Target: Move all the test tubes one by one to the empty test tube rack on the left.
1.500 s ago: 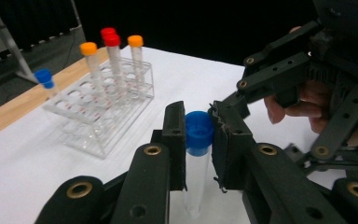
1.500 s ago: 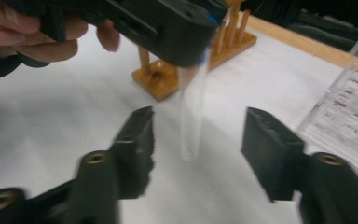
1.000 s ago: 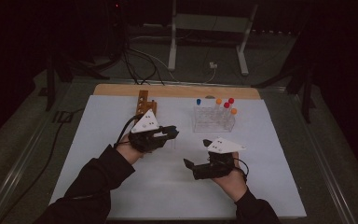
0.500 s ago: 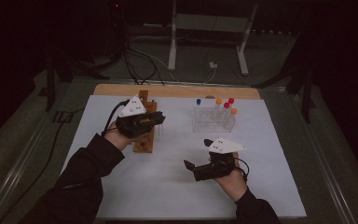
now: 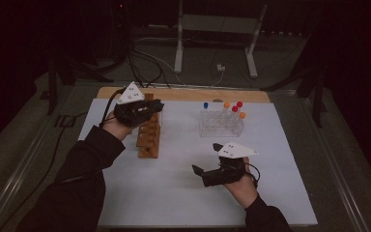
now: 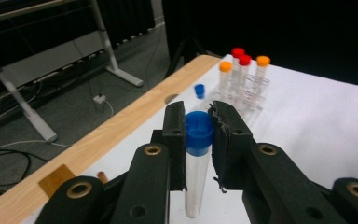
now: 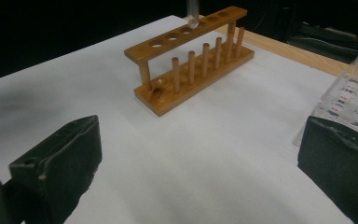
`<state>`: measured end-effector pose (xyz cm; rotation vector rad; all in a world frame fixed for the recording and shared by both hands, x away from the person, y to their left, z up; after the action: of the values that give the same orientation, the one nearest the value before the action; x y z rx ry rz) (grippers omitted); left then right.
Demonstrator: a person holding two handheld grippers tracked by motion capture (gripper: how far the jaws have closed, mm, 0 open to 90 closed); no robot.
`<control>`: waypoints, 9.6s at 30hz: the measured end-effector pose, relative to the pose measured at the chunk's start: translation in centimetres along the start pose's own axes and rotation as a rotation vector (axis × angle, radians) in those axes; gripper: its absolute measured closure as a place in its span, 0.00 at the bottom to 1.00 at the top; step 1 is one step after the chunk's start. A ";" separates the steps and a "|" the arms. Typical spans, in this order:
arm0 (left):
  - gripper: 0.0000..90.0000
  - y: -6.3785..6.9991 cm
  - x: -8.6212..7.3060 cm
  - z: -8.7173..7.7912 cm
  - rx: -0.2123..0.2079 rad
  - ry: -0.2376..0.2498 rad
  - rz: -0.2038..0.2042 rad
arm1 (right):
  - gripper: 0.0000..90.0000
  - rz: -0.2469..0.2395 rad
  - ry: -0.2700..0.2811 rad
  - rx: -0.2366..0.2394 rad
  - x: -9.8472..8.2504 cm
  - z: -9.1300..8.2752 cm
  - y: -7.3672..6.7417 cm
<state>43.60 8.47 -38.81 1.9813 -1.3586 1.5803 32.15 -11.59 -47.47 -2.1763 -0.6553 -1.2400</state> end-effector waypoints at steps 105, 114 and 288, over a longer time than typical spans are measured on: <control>0.03 3.3 -6.3 -4.2 -0.029 0.039 -0.163 | 0.00 -0.012 0.075 -0.153 6.2 2.3 4.5; 0.03 7.8 -8.0 -5.6 -0.066 0.064 -0.153 | 0.05 0.040 0.052 -0.241 6.9 5.4 7.5; 0.86 5.7 -0.5 0.3 -0.097 0.029 -0.027 | 0.02 -0.025 -0.023 -0.058 0.7 1.1 0.1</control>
<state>39.31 5.51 -41.20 1.9053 -1.3650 1.4959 33.20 -10.83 -47.29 -2.2390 -0.6652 -1.2628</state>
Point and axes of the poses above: each handheld gripper's, and its own axes: z roughly forward along the jaws, x roughly out of its top, y roughly to its right, the point moved 8 cm from there along z, roughly forward along the jaws, and after that the axes turned 13 degrees about z, right-handed, at the moved point
